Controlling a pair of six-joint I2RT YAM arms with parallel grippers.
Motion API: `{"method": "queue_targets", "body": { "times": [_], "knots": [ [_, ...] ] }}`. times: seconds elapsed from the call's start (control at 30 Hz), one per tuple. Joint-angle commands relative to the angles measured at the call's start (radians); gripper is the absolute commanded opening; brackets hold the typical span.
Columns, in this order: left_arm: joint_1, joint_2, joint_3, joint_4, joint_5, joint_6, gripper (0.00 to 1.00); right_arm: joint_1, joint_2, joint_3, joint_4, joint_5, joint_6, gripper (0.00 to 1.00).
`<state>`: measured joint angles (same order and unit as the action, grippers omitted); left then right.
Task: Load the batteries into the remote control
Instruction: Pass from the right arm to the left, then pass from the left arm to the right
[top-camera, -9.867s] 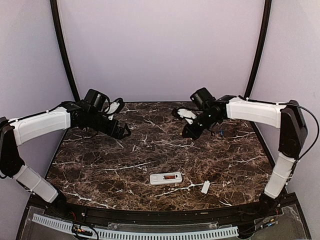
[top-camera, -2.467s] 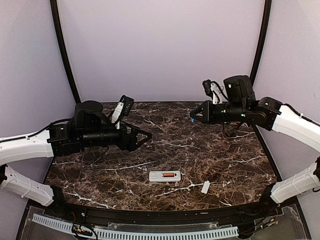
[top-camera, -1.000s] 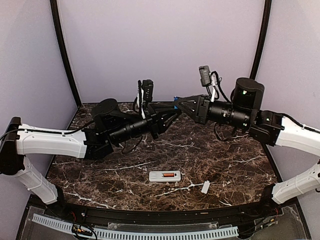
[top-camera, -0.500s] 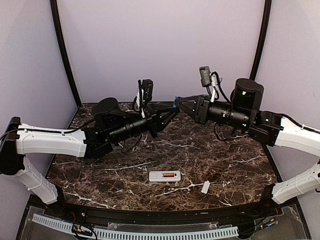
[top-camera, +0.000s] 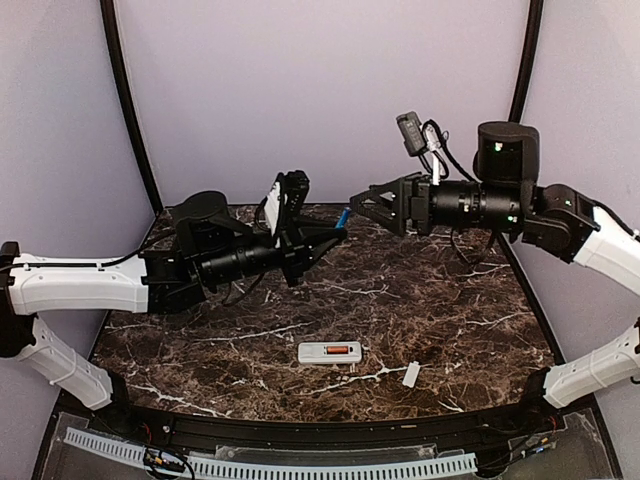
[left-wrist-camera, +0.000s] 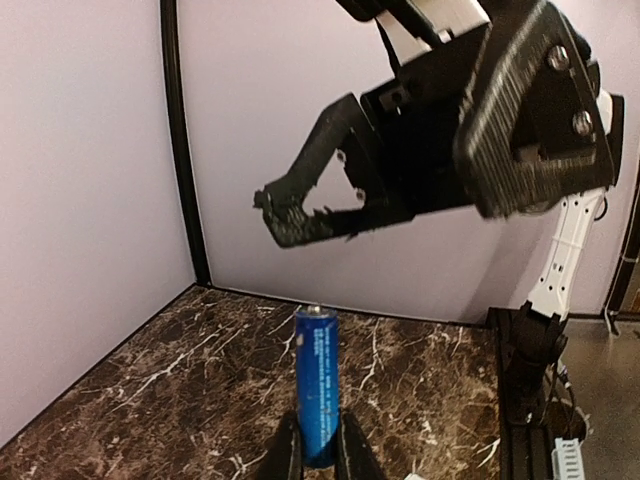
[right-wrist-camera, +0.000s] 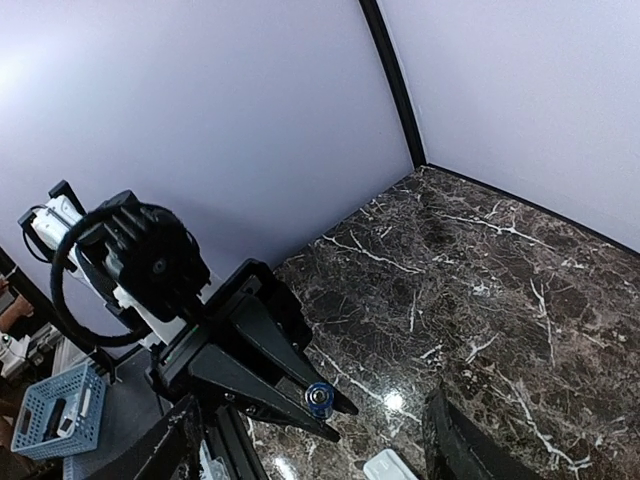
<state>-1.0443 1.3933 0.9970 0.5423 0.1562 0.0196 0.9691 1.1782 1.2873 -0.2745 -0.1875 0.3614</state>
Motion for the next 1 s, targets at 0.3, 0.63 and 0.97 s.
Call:
{"method": "queue_targets", "body": {
  "times": [0.3,0.63,0.97],
  "knots": [
    [-0.002,-0.068,-0.011,-0.246,-0.05,0.33,0.0,-0.027,0.204,0.322,-0.522,-0.115,0.07,0.68],
    [-0.002,-0.052,-0.01,-0.256,-0.065,0.348,0.0,-0.026,0.253,0.303,-0.476,-0.136,0.085,0.41],
    [-0.002,-0.048,-0.011,-0.262,-0.055,0.345,0.0,-0.027,0.291,0.313,-0.459,-0.126,0.078,0.3]
  ]
}}
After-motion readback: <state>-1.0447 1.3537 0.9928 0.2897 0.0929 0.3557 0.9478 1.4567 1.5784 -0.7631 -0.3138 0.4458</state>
